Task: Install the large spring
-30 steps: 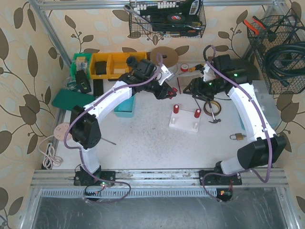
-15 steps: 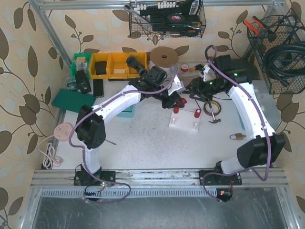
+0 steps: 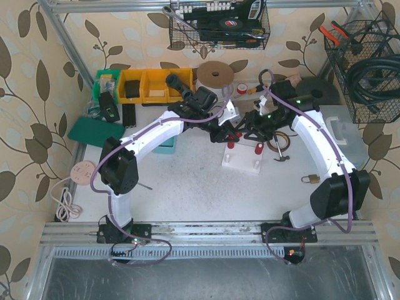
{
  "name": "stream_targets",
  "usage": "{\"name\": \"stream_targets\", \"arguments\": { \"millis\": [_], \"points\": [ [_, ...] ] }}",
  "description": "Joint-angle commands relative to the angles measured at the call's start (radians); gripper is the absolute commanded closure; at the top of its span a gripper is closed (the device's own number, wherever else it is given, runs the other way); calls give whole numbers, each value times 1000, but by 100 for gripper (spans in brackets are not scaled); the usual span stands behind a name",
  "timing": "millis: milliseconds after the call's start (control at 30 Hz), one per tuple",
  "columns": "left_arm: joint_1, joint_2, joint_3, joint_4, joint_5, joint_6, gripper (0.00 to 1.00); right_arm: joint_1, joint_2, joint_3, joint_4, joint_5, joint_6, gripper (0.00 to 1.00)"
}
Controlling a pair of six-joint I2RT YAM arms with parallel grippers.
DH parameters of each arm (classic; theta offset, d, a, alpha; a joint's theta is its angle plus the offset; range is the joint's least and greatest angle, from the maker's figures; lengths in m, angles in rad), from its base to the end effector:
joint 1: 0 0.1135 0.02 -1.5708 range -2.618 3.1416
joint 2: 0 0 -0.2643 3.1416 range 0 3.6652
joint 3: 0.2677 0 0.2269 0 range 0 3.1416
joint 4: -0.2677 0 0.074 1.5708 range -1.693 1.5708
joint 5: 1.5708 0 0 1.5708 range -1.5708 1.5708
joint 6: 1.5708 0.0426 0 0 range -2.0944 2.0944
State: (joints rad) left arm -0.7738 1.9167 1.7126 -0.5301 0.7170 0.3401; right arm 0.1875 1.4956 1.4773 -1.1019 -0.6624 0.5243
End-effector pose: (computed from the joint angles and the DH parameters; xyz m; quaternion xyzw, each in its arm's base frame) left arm 0.2771 -0.3099 0.3055 0.5733 0.6510 -0.3950 0.3025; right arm 0.2573 0.0755 0.3362 0.0829 0.9209 0.3707 0.0876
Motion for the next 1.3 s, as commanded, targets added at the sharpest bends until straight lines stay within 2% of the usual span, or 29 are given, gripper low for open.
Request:
{"name": "stream_targets", "arguments": {
  "millis": [0, 200, 367, 433, 567, 633, 667, 733, 833, 1000, 1200, 1267],
  "points": [
    [-17, -77, 16, 65, 75, 22, 100, 38, 14, -24, 47, -28, 39, 46],
    [-18, -76, 21, 66, 95, 32, 100, 45, 33, -35, 92, -33, 102, 50],
    [-18, -77, 28, 71, 104, 36, 100, 47, 59, -27, 39, -40, 65, 52],
    [-18, -76, 26, 73, 108, 33, 100, 46, 55, -34, 47, -51, 62, 60],
    [-18, -75, 9, 72, 70, 30, 99, 46, 40, -22, 69, -61, 60, 86],
    [-16, -75, 1, 67, 44, 23, 84, 43, 33, -11, 71, -47, 51, 99],
    [-14, -79, -5, 65, 33, 18, 75, 41, 25, -8, 73, -33, 47, 100],
    [-4, -90, -27, 70, 20, 5, 48, 35, 1, -8, 82, 23, 41, 100],
    [26, -121, -92, 101, -15, -58, 33, 32, -67, -25, 80, 172, 0, 100],
    [124, -196, -210, 159, -78, -191, 26, 34, -214, -175, 69, 491, -105, 100],
    [252, -252, -284, 102, -316, -350, 22, 74, -395, -401, 113, 667, -171, 100],
    [291, -263, -300, 91, -336, -383, 21, 92, -433, -447, 135, 699, -188, 100]
  ]
}}
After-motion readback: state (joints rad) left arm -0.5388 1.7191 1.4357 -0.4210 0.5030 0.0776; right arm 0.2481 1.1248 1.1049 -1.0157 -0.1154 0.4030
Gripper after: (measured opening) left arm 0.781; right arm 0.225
